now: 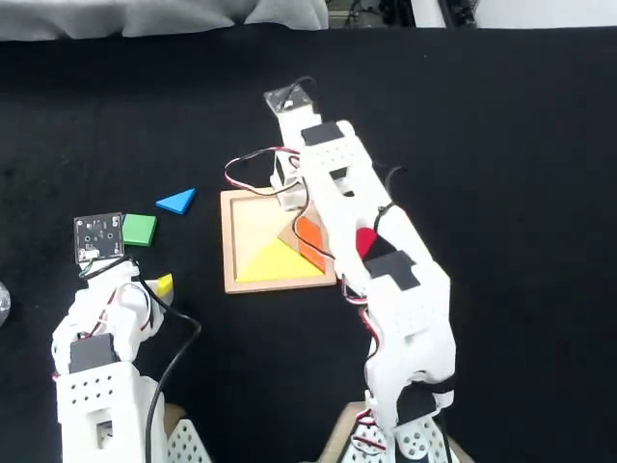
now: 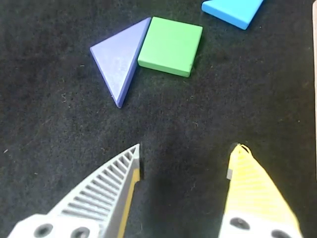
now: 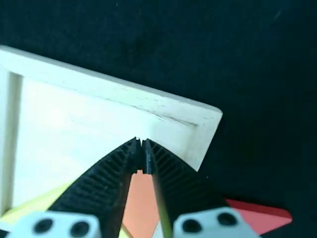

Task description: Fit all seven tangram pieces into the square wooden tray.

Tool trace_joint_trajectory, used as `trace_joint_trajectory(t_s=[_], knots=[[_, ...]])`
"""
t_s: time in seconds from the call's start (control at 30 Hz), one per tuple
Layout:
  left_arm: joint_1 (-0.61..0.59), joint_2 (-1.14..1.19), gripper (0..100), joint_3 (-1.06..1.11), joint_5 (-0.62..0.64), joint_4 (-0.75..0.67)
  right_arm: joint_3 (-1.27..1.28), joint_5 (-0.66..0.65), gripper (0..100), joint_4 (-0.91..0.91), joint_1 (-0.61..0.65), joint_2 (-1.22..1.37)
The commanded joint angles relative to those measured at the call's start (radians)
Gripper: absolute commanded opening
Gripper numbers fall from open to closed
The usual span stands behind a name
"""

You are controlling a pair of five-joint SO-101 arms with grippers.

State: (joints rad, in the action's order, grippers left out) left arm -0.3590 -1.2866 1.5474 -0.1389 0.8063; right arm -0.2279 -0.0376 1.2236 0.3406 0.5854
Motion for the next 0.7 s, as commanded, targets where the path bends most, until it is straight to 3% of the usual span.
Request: trace_joint_trajectory(t_s=[0.0,0.4,0.67], knots=[[0.012,-0.011,28,-0.008,-0.005,-0.015,-0.036,-0.020,1.1,0.021,-0.009,0.005],[0.012,-0.011,28,-0.008,-0.005,-0.015,-0.039,-0.025,1.1,0.049,0.015,-0.039],[0.012,-0.011,28,-0.008,-0.005,-0.015,-0.033,-0.023,1.1,0.048,-0.037,-0.127]])
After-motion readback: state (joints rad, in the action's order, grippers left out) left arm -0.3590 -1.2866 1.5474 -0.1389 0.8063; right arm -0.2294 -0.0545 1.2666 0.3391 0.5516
